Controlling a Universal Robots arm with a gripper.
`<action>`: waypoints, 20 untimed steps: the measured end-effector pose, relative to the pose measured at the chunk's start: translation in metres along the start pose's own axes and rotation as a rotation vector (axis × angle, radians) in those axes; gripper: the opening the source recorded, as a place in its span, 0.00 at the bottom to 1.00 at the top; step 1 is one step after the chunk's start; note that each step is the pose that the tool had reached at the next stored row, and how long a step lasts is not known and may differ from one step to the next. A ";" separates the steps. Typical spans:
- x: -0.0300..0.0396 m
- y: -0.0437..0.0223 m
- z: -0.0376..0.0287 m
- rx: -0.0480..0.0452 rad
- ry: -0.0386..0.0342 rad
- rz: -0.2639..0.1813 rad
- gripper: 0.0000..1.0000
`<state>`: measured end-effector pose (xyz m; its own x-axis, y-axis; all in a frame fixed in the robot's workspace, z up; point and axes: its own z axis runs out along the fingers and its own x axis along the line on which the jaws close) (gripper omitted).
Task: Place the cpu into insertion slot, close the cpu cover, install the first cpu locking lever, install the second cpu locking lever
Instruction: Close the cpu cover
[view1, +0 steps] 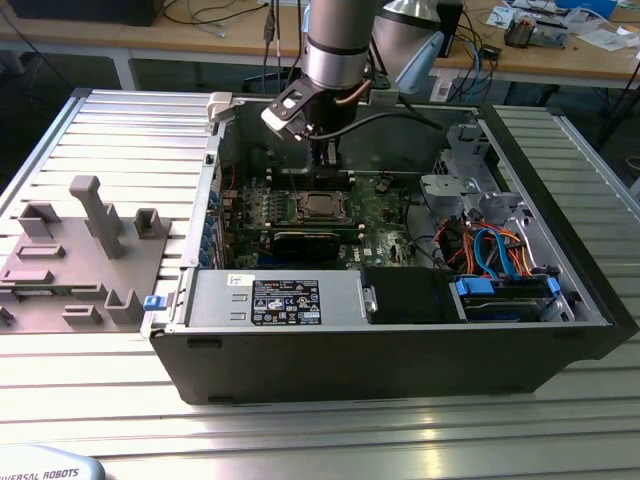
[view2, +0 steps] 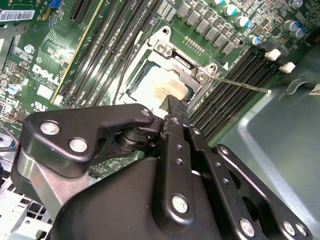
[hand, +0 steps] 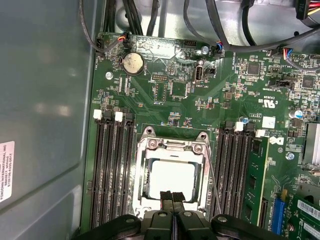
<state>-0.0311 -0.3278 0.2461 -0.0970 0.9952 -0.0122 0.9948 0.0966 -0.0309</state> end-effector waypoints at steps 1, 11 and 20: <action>0.0000 0.0000 -0.0003 0.0001 -0.0001 0.000 0.11; -0.0001 -0.0001 -0.0047 -0.0006 0.0041 0.000 0.11; -0.0001 -0.0002 -0.0048 -0.0005 0.0053 0.000 0.11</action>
<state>-0.0312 -0.3278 0.2508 -0.0970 0.9953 -0.0070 0.9948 0.0968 -0.0304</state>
